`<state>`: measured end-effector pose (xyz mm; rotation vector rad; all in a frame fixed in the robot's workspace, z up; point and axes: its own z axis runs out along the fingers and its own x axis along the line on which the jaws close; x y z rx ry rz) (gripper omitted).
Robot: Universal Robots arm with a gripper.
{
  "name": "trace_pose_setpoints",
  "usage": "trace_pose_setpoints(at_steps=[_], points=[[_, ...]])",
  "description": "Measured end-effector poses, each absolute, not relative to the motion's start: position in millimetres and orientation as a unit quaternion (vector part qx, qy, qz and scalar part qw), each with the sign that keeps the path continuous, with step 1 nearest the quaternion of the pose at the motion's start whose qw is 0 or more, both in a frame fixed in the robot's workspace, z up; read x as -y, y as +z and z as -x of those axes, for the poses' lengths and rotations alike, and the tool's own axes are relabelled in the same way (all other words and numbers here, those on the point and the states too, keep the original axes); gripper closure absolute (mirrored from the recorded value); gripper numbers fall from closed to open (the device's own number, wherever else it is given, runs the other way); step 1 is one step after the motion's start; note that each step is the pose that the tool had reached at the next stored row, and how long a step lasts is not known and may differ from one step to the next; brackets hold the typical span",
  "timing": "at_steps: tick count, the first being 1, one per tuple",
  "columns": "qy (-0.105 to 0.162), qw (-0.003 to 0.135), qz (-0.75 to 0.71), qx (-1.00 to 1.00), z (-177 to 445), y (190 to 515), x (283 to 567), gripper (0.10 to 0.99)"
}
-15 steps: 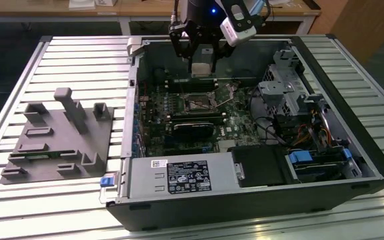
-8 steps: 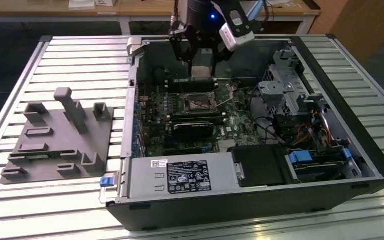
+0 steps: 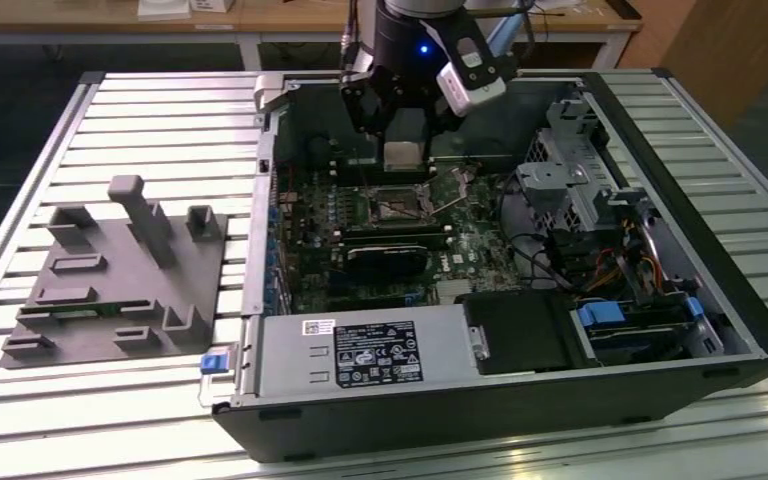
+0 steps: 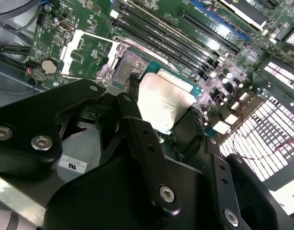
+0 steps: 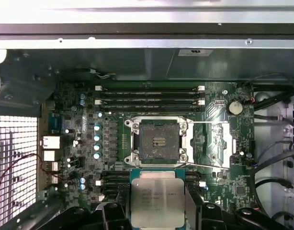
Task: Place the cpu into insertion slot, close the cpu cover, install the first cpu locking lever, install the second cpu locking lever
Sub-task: 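Place the cpu into insertion slot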
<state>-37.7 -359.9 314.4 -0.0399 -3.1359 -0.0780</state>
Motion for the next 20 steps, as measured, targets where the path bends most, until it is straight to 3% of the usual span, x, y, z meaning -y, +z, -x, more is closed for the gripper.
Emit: trace_pose_setpoints(at_steps=[20], points=[[-0.038,-0.002,0.012,0.999,37,286,353,0.545]])
